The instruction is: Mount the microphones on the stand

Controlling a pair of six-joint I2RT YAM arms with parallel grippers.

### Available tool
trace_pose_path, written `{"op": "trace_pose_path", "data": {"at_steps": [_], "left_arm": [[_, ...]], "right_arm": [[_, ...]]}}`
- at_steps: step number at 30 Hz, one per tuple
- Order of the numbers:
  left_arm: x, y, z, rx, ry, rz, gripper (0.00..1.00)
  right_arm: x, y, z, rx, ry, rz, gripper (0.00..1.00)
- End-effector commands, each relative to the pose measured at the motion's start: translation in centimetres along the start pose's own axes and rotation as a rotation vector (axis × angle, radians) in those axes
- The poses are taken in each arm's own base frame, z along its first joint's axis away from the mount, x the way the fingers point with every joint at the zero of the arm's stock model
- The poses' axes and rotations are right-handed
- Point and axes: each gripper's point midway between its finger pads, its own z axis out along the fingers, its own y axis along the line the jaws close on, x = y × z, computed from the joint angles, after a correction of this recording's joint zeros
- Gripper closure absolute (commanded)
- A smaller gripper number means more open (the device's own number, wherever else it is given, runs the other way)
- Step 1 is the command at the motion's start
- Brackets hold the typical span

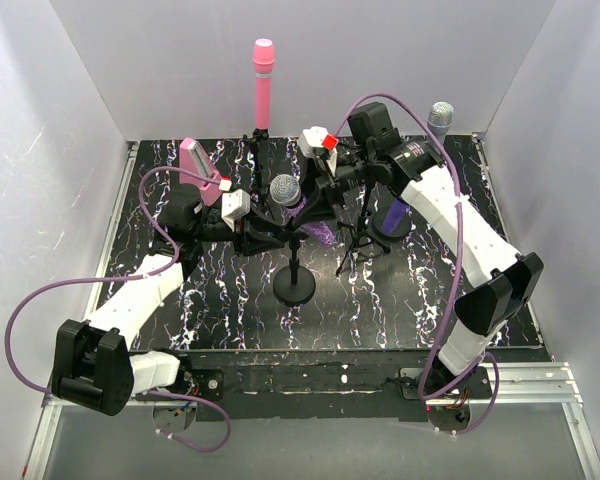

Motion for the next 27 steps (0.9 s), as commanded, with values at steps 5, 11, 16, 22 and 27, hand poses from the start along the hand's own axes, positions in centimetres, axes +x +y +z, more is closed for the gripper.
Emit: {"op": "trace_pose_path", "data": {"at_steps": [5,11,16,22,27], "left_arm": [[-1.5,-0.4,0.1,0.028,-0.008,0.04,0.98],[-1.7,-0.7,0.0,0.033,-0.014,0.037,1.0],[-1.8,-0.8,-0.1,0.02,-0.016,0.03,0.98],[-2.0,-0.7,-0.2,0.001,-0.023,0.013,0.63],[-2.1,-1.0,-0.3,-0.003,-0.021,0.015,0.32]], "right_arm": [[-1.2,0.7,1.7,-0.015,-0.008,-0.054,0.99],[-0.1,-1.1,2.6,0.021,-0.014,-0.022,0.99],[0.3,-1.1,2.8,0.016,-0.012,-0.012,0.99],[0.9,-1.1,2.7,0.022,-0.004,0.0,0.99],[0.8,-1.2,2.4,0.031,-0.006,0.007,0.99]]}}
